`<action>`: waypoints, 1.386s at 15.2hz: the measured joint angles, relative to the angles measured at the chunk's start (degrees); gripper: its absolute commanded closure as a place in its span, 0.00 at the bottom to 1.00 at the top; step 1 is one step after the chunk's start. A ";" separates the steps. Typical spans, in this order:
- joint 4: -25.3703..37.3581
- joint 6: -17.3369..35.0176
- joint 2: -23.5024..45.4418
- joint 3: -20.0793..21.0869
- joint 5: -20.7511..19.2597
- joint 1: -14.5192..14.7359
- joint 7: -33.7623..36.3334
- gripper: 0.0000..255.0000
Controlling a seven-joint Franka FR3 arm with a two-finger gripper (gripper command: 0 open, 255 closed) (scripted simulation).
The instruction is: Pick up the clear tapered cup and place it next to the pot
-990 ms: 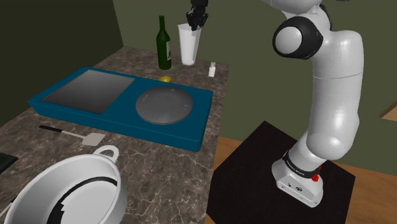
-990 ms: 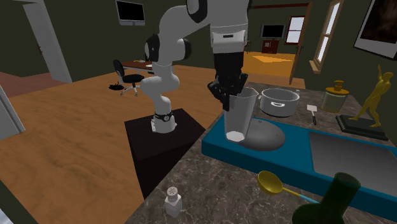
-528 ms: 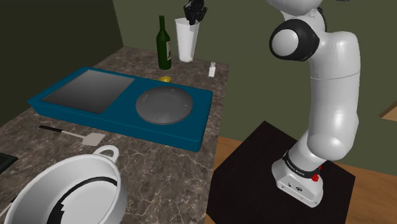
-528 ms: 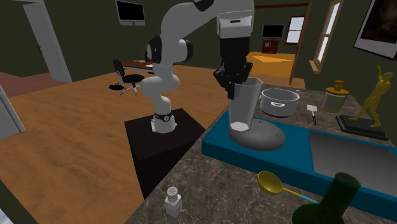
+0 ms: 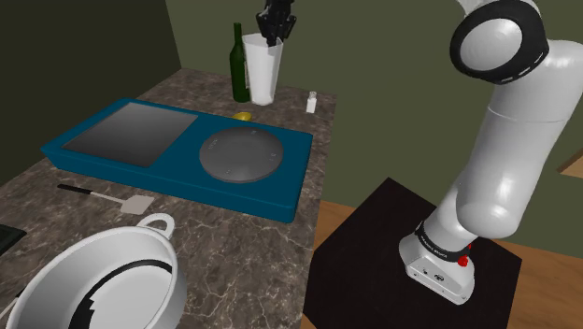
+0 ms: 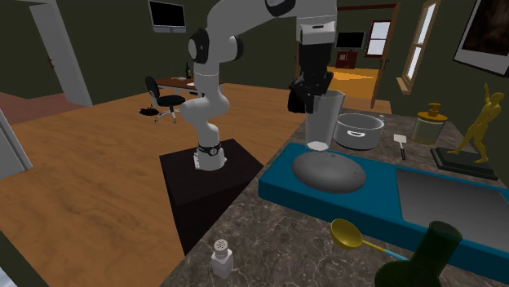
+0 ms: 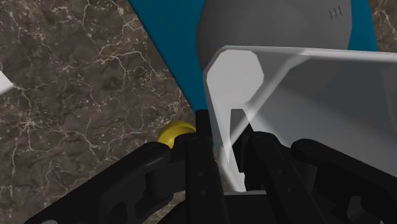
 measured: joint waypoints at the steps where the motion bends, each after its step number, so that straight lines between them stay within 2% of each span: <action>1: -2.28 0.72 -1.64 0.35 -0.11 0.70 0.96 1.00; 12: -10.79 3.56 -8.88 6.11 -1.02 9.37 15.03 1.00; 19: -10.62 3.92 -9.22 10.00 -1.75 14.38 23.83 1.00; 21: -8.58 3.27 -8.09 11.30 -2.26 16.12 26.83 1.00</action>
